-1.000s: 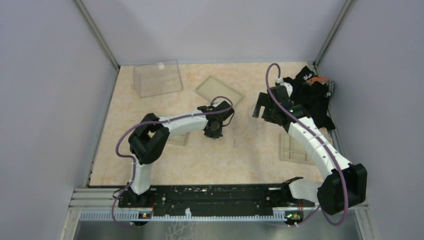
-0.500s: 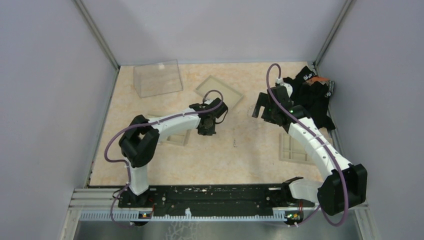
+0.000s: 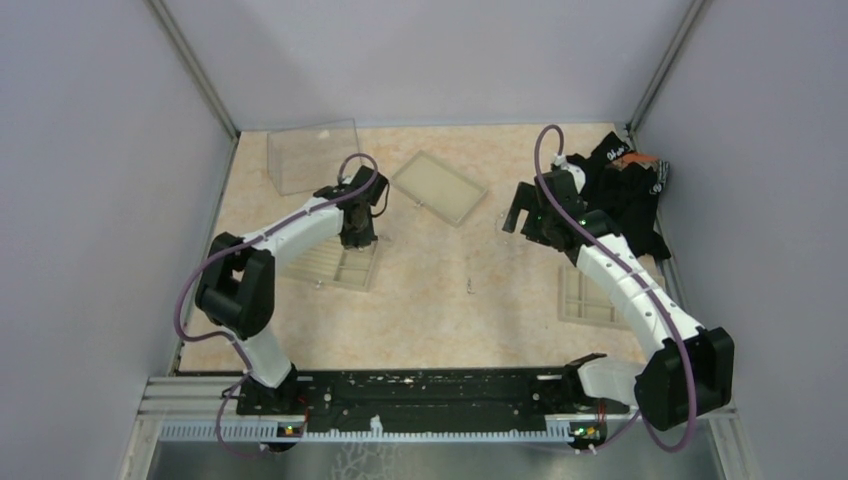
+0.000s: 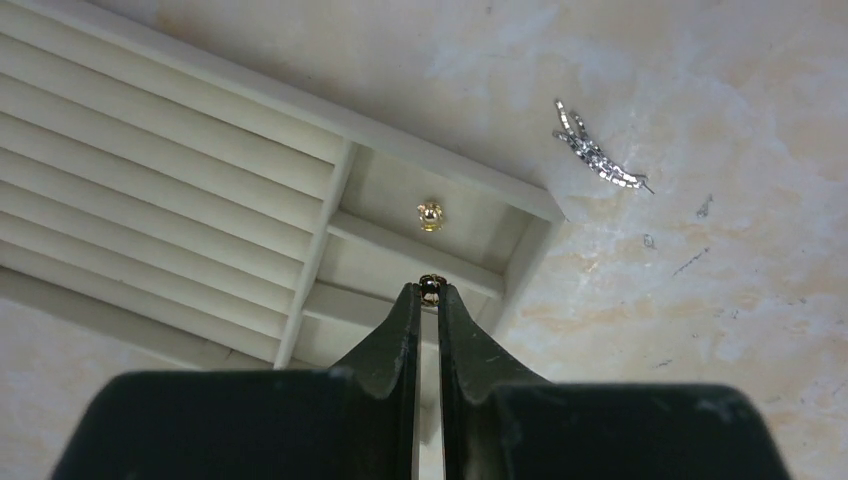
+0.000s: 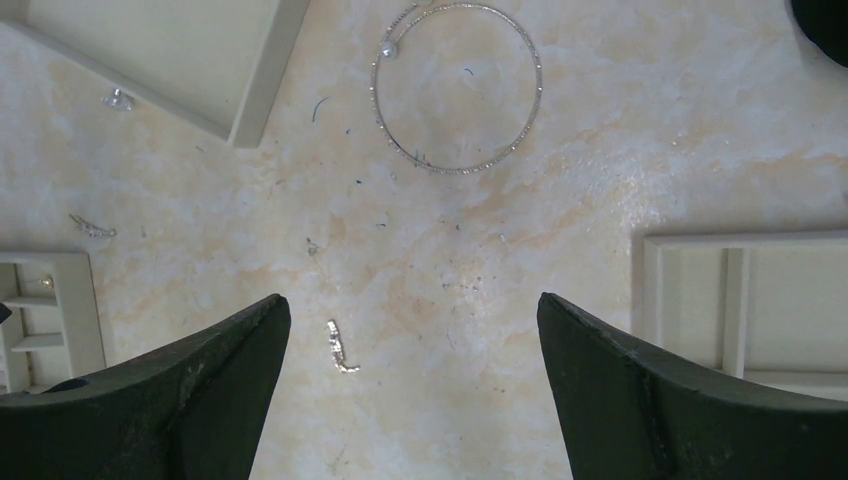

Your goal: Organize the mixed jewelry

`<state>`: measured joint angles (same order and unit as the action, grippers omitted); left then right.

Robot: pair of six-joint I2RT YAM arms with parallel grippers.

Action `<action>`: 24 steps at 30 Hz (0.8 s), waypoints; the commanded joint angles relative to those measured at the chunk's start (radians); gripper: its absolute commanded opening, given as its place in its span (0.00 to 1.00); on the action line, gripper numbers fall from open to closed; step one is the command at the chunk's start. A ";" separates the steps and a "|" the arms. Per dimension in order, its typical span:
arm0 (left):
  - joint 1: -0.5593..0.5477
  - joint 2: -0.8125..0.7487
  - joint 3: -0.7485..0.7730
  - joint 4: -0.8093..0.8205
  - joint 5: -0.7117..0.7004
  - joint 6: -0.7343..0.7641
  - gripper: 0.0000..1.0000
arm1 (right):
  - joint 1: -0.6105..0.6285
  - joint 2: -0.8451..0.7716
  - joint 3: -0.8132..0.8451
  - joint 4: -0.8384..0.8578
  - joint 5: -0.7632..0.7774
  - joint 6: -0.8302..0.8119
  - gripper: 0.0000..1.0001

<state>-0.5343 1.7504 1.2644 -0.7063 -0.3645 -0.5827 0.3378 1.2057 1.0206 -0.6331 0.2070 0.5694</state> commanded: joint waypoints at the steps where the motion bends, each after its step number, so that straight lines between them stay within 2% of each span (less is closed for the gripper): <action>1: 0.020 0.014 -0.001 0.060 0.004 0.066 0.11 | -0.002 0.009 0.013 0.041 -0.002 0.017 0.93; 4: 0.029 0.039 0.012 0.060 -0.011 0.064 0.16 | -0.002 0.015 0.023 0.037 0.002 0.025 0.92; 6: 0.038 0.045 0.013 0.070 -0.026 0.065 0.30 | -0.002 0.015 0.025 0.039 0.002 0.032 0.92; 10: 0.045 0.050 0.031 0.088 -0.018 0.089 0.48 | -0.001 0.019 0.027 0.037 0.003 0.040 0.92; 18: -0.030 -0.033 0.078 0.105 0.091 0.139 0.52 | -0.001 0.009 0.022 0.022 0.034 0.050 0.92; 24: -0.139 0.022 0.118 0.080 0.098 0.140 0.55 | -0.001 -0.009 -0.004 0.026 -0.009 0.037 0.90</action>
<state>-0.6132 1.7519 1.3399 -0.6266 -0.2958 -0.4603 0.3378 1.2263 1.0206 -0.6296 0.2184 0.6067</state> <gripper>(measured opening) 0.543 0.913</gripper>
